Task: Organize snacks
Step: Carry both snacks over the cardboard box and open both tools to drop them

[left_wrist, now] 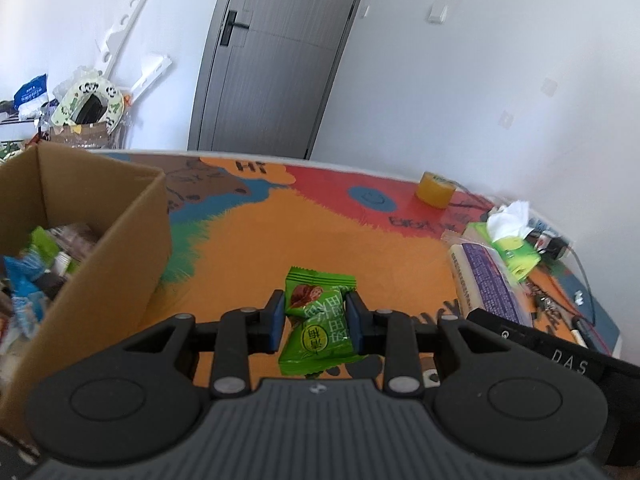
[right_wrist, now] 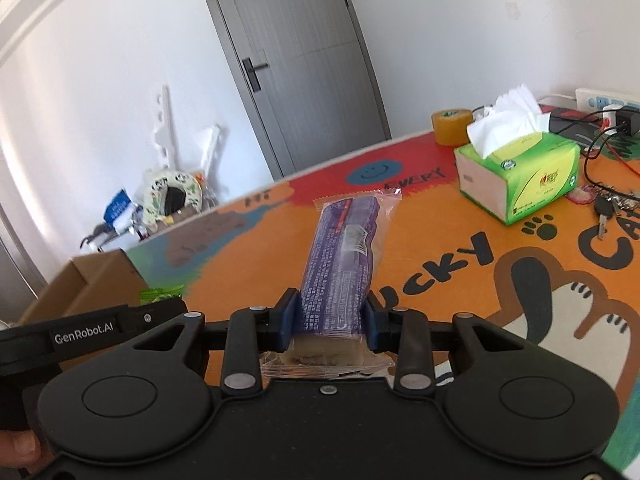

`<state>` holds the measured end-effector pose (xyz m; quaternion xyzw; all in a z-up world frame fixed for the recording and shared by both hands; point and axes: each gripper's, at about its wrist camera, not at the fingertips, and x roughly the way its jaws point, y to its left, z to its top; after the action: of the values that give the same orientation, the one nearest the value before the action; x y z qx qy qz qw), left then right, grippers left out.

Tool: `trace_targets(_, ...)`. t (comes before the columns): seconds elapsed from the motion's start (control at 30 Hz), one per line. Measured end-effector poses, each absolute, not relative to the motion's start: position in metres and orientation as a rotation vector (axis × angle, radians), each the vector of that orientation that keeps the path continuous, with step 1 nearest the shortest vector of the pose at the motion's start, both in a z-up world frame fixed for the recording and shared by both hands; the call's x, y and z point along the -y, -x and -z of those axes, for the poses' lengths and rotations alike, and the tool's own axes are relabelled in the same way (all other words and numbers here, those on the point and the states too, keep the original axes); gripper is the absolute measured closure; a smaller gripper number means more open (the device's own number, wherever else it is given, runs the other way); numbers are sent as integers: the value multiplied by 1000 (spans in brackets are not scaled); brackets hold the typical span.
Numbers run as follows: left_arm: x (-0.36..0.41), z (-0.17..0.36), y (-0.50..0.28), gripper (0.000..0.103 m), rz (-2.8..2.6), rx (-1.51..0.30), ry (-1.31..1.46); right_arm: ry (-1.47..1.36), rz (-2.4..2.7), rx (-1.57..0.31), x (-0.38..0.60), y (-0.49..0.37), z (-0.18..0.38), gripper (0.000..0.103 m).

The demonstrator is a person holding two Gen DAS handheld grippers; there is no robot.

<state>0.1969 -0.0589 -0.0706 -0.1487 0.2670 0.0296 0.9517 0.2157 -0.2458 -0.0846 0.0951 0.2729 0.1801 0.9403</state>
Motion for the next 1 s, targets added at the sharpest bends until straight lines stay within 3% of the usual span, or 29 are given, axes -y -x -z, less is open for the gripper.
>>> trace_targets(1.0,-18,-1,-102,72,-161,-371,300,-220,-561,-434,184,-163,30,69)
